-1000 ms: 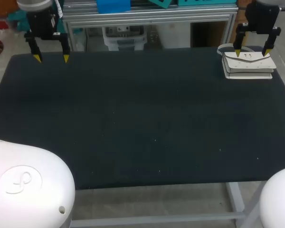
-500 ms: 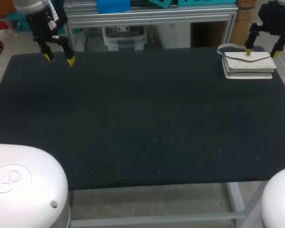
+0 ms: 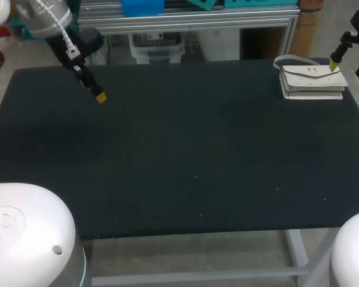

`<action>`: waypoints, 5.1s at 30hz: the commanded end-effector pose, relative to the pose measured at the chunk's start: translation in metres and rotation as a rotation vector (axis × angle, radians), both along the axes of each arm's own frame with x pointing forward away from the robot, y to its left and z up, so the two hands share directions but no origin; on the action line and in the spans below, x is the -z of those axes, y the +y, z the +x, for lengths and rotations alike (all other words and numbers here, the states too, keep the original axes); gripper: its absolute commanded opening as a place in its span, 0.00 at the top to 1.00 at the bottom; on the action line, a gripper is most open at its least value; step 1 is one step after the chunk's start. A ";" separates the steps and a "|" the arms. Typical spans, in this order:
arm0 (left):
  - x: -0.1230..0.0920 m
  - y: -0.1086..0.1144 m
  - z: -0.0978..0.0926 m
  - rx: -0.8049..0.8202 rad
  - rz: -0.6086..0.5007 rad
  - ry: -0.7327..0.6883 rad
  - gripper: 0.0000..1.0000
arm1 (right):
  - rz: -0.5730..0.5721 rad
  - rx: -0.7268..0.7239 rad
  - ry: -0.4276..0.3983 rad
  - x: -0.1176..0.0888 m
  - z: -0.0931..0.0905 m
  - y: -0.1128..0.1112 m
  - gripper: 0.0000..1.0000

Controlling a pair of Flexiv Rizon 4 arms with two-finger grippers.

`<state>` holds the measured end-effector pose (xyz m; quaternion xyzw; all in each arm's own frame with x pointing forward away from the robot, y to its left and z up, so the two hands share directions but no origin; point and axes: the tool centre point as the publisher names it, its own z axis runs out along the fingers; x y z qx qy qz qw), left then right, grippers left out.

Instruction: Pick up the bag, open it, inspect its contents, close it, and place it on the opposite side

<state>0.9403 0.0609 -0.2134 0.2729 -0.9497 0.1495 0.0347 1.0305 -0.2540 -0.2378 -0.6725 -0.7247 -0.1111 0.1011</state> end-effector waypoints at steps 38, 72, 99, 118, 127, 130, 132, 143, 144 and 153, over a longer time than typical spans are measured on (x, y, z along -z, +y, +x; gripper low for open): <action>0.048 -0.088 -0.005 0.487 -0.269 -0.347 0.00 | 0.175 -0.077 0.072 0.059 0.075 -0.055 0.00; 0.049 -0.089 -0.004 0.488 -0.264 -0.336 0.00 | 0.310 0.169 -0.147 0.123 0.132 -0.079 0.00; 0.049 -0.089 -0.004 0.488 -0.264 -0.336 0.00 | 0.353 0.166 -0.130 0.138 0.151 -0.056 0.56; 0.049 -0.089 -0.004 0.488 -0.264 -0.336 0.00 | 0.398 0.151 -0.132 0.143 0.161 -0.040 1.00; 0.049 -0.089 -0.004 0.488 -0.264 -0.336 0.00 | 0.512 0.107 -0.124 0.135 0.136 -0.028 1.00; 0.049 -0.089 -0.004 0.488 -0.264 -0.336 0.00 | 0.541 0.074 -0.114 0.133 0.128 -0.017 1.00; 0.049 -0.089 -0.004 0.488 -0.264 -0.336 0.00 | 0.556 0.059 -0.107 0.131 0.122 -0.009 1.00; 0.049 -0.089 -0.004 0.488 -0.264 -0.336 0.00 | 0.598 -0.027 -0.083 0.116 0.084 0.052 1.00; 0.049 -0.089 -0.004 0.488 -0.264 -0.336 0.00 | 0.598 -0.029 -0.082 0.116 0.082 0.056 1.00; 0.049 -0.089 -0.004 0.488 -0.264 -0.336 0.00 | 0.567 -0.066 -0.072 0.107 0.050 0.115 1.00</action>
